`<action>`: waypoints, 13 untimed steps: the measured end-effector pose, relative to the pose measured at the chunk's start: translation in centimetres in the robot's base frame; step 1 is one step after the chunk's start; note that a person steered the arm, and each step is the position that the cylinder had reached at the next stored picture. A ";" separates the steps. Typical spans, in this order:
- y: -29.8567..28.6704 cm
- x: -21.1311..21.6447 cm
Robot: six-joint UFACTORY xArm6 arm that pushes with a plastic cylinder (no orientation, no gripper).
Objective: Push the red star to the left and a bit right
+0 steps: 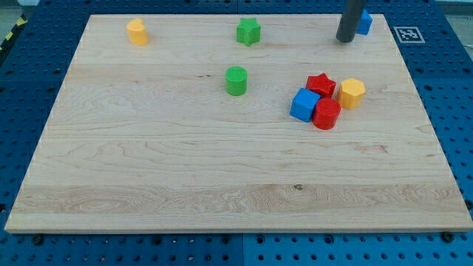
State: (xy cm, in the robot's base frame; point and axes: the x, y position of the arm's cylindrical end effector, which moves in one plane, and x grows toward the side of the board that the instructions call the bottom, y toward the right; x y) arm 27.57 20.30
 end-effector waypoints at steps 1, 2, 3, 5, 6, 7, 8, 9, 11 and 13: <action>1.6 3.9; 2.8 7.9; -1.6 9.7; -1.8 14.4; -3.3 14.5; -6.0 13.3; -6.1 12.4; -6.2 11.7; -8.7 10.5; -9.6 9.4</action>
State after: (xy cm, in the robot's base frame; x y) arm 36.94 10.75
